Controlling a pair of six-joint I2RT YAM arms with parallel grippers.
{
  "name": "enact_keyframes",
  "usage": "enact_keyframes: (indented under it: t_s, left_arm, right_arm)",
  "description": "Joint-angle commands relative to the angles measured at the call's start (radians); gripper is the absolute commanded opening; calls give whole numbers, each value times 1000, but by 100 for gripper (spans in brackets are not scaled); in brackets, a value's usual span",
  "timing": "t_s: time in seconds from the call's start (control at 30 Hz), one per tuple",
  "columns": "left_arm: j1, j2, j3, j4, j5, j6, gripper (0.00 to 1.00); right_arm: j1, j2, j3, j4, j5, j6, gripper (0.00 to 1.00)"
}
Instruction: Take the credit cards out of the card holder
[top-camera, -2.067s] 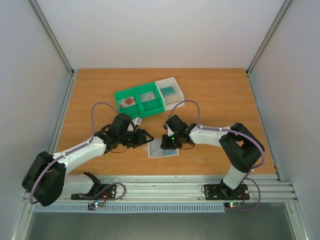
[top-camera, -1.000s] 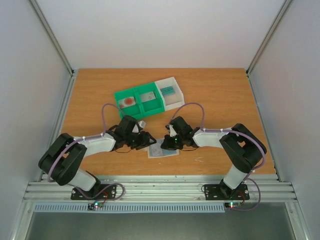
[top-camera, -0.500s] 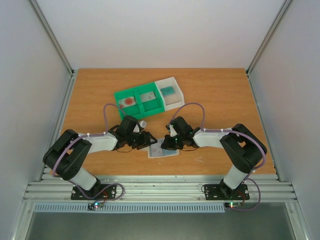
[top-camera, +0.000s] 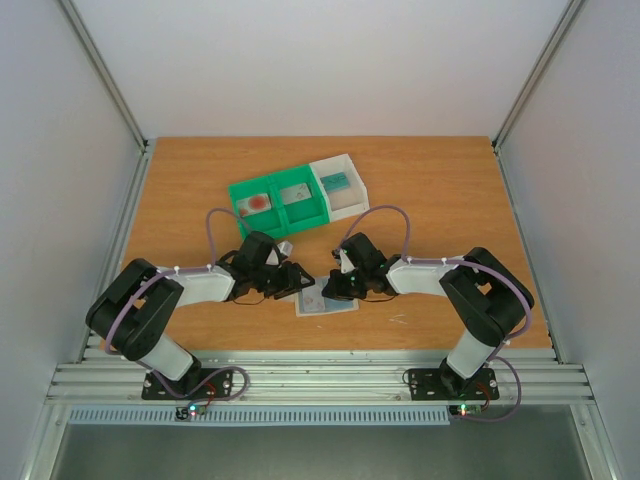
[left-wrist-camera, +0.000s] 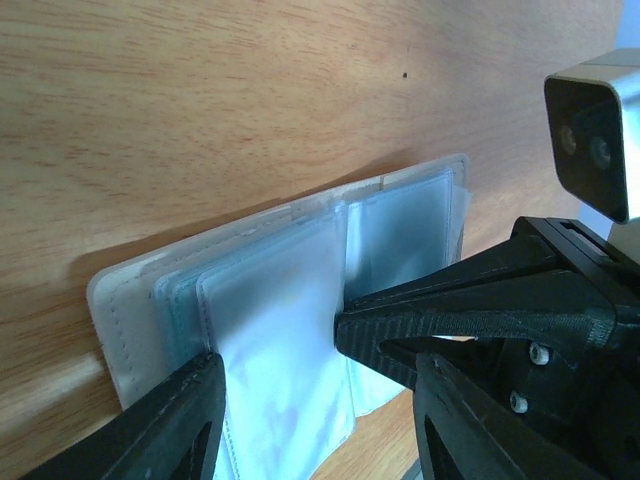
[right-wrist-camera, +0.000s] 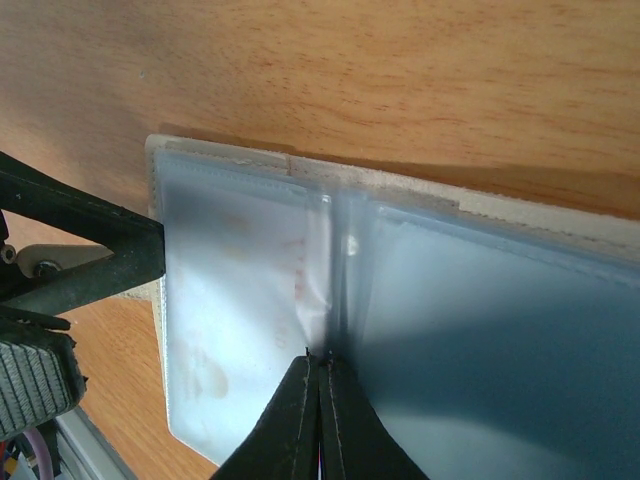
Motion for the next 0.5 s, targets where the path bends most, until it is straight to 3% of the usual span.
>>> enact_keyframes:
  t_s: [0.0,0.47]
  left_arm:
    - [-3,21,-20,64,12,-24,53]
    - [-3,-30,-10,-16,13,-19,56]
  right_arm:
    - [-4,33,-26,-52,45,5,1]
    - [-4,40,-41,-45,65,23,1]
